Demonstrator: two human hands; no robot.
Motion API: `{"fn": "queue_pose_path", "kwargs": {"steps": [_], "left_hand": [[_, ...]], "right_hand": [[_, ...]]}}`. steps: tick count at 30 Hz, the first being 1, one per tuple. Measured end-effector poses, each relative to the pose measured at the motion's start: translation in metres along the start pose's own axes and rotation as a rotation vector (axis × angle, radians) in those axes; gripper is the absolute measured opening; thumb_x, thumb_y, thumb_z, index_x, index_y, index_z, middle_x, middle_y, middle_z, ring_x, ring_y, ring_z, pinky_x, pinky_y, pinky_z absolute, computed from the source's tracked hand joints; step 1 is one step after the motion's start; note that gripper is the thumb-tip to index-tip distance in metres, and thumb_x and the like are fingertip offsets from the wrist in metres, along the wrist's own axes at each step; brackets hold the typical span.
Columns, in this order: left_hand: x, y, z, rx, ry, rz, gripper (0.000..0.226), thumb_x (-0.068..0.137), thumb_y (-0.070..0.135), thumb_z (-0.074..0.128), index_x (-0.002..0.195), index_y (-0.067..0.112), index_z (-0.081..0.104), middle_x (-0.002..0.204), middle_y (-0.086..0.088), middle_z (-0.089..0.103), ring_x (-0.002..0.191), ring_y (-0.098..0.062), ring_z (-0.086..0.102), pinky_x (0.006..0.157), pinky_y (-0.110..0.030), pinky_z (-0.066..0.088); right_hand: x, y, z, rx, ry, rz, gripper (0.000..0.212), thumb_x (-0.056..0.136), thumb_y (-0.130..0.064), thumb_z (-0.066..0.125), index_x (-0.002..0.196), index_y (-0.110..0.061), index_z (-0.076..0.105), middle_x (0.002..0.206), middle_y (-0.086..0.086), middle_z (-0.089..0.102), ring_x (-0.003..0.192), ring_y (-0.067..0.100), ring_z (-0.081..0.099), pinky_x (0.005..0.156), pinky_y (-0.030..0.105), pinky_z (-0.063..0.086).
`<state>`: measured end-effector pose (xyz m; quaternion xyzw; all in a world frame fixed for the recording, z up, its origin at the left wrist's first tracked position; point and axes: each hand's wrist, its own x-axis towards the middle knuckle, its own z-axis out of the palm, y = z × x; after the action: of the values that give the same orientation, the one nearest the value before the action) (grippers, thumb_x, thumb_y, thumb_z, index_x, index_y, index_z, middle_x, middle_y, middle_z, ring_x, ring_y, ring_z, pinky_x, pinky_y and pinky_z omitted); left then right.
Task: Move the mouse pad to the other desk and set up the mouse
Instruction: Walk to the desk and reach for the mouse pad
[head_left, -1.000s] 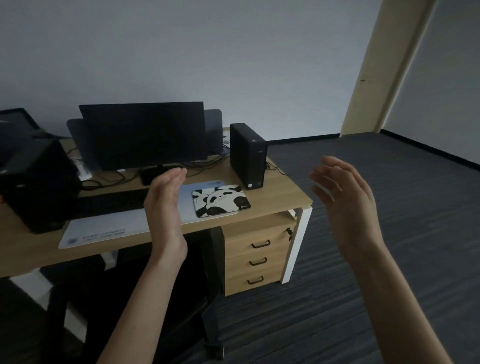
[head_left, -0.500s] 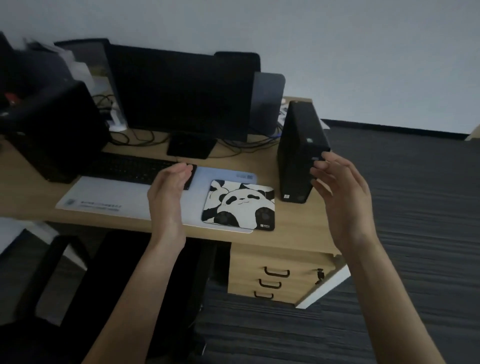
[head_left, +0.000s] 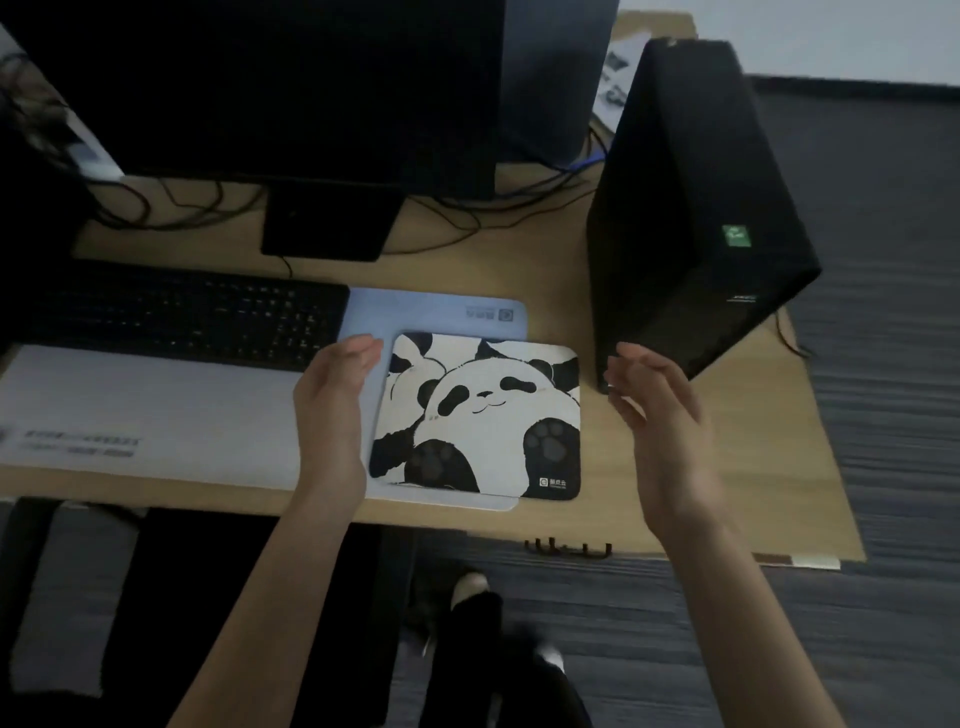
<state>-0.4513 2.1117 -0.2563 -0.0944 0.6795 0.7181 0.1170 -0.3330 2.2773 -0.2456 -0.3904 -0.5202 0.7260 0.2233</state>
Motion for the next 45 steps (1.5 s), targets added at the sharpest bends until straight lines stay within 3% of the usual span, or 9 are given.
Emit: {"fn": "queue_pose_path", "kwargs": {"steps": [10,14,19,22,25,27,32,36,45], "left_hand": [[0.078,-0.084,0.008,0.218,0.103,-0.144,0.021,0.088,0.01,0.047,0.085,0.023,0.063,0.097,0.004,0.064,0.103,-0.012,0.057,0.086,-0.016,0.038],[0.093,-0.104,0.013,0.371,0.109,-0.18,0.03,0.092,0.008,0.04,0.116,0.013,0.058,0.101,0.007,0.056,0.096,-0.008,0.047,0.069,-0.007,0.036],[0.103,-0.116,0.013,0.466,0.14,-0.223,0.04,0.091,0.009,0.039,0.13,0.015,0.048,0.137,-0.001,0.049,0.124,-0.014,0.044,0.092,-0.019,0.028],[0.109,-0.123,0.012,0.519,0.111,-0.244,0.042,0.09,0.012,0.041,0.131,0.018,0.046,0.138,-0.003,0.046,0.118,-0.017,0.046,0.09,-0.024,0.03],[0.119,-0.127,0.01,0.544,0.082,-0.237,0.025,0.086,0.011,0.043,0.104,0.015,0.059,0.105,-0.007,0.05,0.088,-0.018,0.043,0.077,-0.029,0.031],[0.125,-0.128,0.012,0.545,0.063,-0.217,0.015,0.081,0.009,0.041,0.071,0.016,0.05,0.086,-0.004,0.042,0.077,-0.018,0.034,0.069,-0.03,0.027],[0.13,-0.131,0.019,0.563,0.161,-0.125,0.025,0.08,0.006,0.048,0.059,0.018,0.054,0.056,-0.003,0.04,0.055,-0.014,0.036,0.056,-0.027,0.027],[0.119,-0.125,0.027,0.553,0.21,-0.029,0.022,0.083,0.006,0.049,0.073,0.025,0.057,0.061,0.011,0.053,0.045,0.009,0.047,0.058,-0.017,0.034],[0.104,-0.092,0.024,0.471,0.223,0.086,0.021,0.083,0.007,0.053,0.087,0.02,0.069,0.058,0.015,0.056,0.046,0.011,0.048,0.06,-0.014,0.037]], "right_hand": [[0.079,0.089,0.005,-0.212,0.114,0.203,0.02,0.089,-0.01,0.047,0.1,-0.022,0.059,0.098,-0.011,0.059,0.098,0.006,0.054,0.084,0.017,0.039],[0.094,0.11,0.001,-0.293,0.148,0.245,0.028,0.085,-0.019,0.054,0.112,-0.026,0.054,0.118,-0.001,0.054,0.114,0.015,0.047,0.078,0.017,0.036],[0.104,0.123,0.002,-0.273,0.165,0.315,0.034,0.088,-0.012,0.048,0.12,-0.022,0.048,0.12,0.004,0.054,0.113,0.018,0.05,0.077,0.019,0.039],[0.111,0.126,0.0,-0.313,0.169,0.307,0.031,0.088,-0.009,0.049,0.118,-0.016,0.051,0.113,0.007,0.056,0.104,0.02,0.052,0.071,0.018,0.039],[0.116,0.129,-0.002,-0.387,0.178,0.262,0.024,0.085,-0.001,0.047,0.103,0.015,0.046,0.091,0.035,0.048,0.077,0.033,0.039,0.065,0.029,0.03],[0.119,0.132,-0.003,-0.412,0.189,0.235,0.03,0.084,0.002,0.045,0.105,0.022,0.038,0.077,0.024,0.041,0.074,0.025,0.029,0.061,0.031,0.024],[0.12,0.131,0.002,-0.393,0.259,0.173,0.02,0.083,-0.001,0.052,0.1,-0.01,0.058,0.073,0.003,0.055,0.066,0.019,0.048,0.065,0.03,0.04],[0.113,0.133,0.009,-0.465,0.277,0.075,0.029,0.08,-0.001,0.058,0.098,-0.022,0.05,0.089,0.003,0.06,0.079,0.02,0.059,0.076,0.037,0.05],[0.097,0.106,0.014,-0.499,0.258,-0.147,0.026,0.079,0.003,0.056,0.093,-0.018,0.052,0.075,-0.006,0.06,0.062,-0.001,0.057,0.065,0.026,0.047]]}}
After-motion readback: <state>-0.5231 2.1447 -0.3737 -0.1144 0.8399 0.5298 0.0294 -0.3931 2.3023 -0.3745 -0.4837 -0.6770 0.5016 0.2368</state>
